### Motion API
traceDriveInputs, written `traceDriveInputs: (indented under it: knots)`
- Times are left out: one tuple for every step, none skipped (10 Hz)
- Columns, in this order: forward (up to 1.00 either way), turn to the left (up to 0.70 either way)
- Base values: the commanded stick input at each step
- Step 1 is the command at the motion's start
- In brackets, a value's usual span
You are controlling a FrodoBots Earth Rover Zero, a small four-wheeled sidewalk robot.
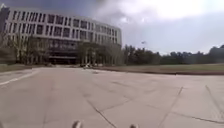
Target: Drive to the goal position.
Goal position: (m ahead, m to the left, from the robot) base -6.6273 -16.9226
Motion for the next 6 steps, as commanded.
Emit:
traceDriveInputs:
  knots:
    - [0.0,-0.7]
    - [0.0,-0.7]
    - [0.0,-0.7]
    - [0.0,-0.7]
    - [0.0,-0.7]
    - [0.0,-0.7]
